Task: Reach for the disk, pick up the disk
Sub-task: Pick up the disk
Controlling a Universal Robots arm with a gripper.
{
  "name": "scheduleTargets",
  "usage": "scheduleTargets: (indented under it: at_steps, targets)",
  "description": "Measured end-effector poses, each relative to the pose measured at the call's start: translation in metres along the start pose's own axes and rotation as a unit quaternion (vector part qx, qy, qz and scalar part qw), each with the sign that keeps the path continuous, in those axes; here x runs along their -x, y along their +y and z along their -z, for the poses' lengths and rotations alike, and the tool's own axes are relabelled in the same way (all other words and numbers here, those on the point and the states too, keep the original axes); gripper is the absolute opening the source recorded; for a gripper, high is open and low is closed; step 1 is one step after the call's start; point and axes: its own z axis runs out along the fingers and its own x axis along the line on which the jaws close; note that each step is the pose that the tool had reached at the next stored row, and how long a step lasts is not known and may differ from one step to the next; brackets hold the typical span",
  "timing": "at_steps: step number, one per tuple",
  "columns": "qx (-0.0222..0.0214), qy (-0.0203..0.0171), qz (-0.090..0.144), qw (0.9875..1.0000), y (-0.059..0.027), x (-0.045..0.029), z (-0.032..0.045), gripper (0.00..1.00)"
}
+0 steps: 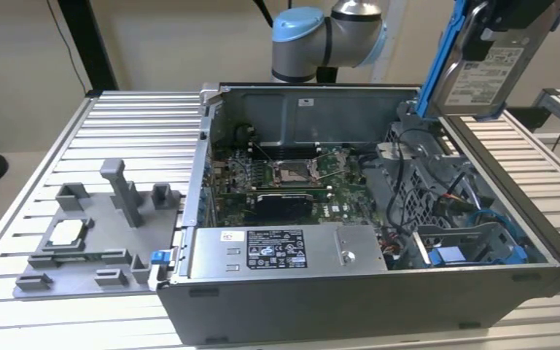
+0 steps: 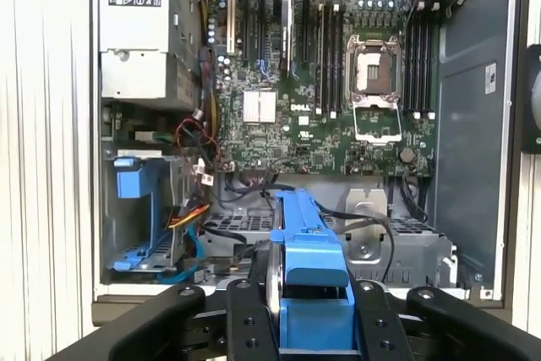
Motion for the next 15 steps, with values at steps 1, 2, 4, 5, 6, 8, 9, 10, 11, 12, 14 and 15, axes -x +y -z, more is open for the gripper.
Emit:
scheduleTargets:
  at_steps: [1, 2, 4, 5, 6, 8, 9, 10, 11, 12, 14, 15]
  targets:
    - [0.0, -0.0001, 0.0, 1.0, -0.0004, -0.0012, 0.0, 0.0]
    - [0.0, -0.0002, 0.0, 1.0, -0.0009, -0.0025, 0.0001, 0.0]
    - [0.0, -0.0004, 0.0, 1.0, -0.0017, -0.0049, 0.0001, 0.0]
    - [0.0, -0.0006, 0.0, 1.0, -0.0021, -0.0062, 0.0001, 0.0]
    - [0.0, -0.0007, 0.0, 1.0, -0.0024, -0.0074, 0.0002, 0.0]
    - [0.0, -0.0008, 0.0, 1.0, -0.0032, -0.0106, 0.0002, 0.0]
    - [0.0, -0.0009, 0.0, 1.0, -0.0035, -0.0128, 0.0002, 0.0]
    - [0.0001, -0.0009, 0.0, 1.0, -0.0037, -0.0155, 0.0003, 0.0]
    - [0.0001, -0.0009, 0.0, 1.0, -0.0038, -0.0185, 0.0003, 0.0]
    - [0.0001, -0.001, 0.0, 1.0, -0.0039, -0.0222, 0.0003, 0.0]
    - [0.0001, -0.001, 0.0, 1.0, -0.0041, -0.0304, 0.0002, 0.0]
    - [0.0001, -0.0009, 0.0, 1.0, -0.0042, -0.0342, 0.0002, 0.0]
